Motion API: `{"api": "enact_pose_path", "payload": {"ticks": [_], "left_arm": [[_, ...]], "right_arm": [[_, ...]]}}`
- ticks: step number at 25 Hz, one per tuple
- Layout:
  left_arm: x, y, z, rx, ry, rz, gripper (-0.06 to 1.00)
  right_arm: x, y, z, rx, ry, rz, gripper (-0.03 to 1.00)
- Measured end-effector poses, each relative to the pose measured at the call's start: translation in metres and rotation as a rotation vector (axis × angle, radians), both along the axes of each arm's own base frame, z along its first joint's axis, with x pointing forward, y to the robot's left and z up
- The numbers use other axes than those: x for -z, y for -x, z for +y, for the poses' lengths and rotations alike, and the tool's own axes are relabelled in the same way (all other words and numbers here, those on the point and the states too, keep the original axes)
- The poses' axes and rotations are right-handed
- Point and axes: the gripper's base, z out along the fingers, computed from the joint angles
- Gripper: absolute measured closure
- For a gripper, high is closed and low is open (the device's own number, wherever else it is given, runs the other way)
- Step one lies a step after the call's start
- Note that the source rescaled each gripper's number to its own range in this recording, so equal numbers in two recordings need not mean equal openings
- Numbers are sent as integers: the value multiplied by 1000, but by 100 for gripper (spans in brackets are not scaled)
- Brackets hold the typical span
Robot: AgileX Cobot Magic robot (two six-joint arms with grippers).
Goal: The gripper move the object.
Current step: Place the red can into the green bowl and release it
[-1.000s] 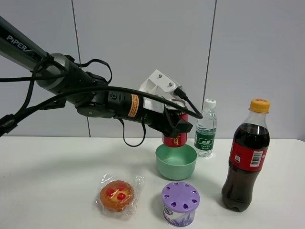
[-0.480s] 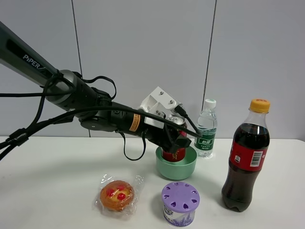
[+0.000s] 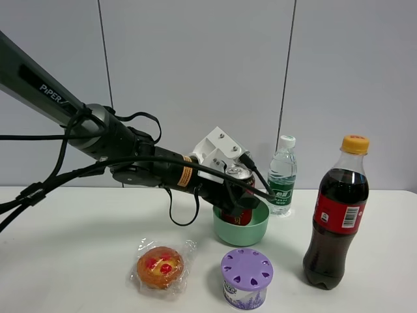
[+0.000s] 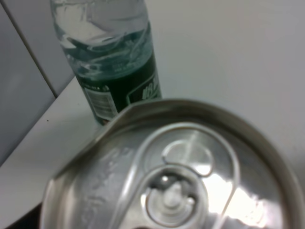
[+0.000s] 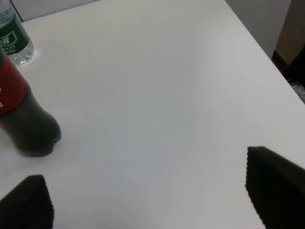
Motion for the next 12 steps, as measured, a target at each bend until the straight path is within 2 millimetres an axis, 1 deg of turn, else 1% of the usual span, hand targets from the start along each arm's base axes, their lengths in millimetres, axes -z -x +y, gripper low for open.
{"api": "enact_pose_path", "payload": {"ticks": [12], "left_arm": [[0, 0, 0, 9, -8, -20, 94]], "right_arm": [[0, 0, 0, 0, 0, 0, -3]]}}
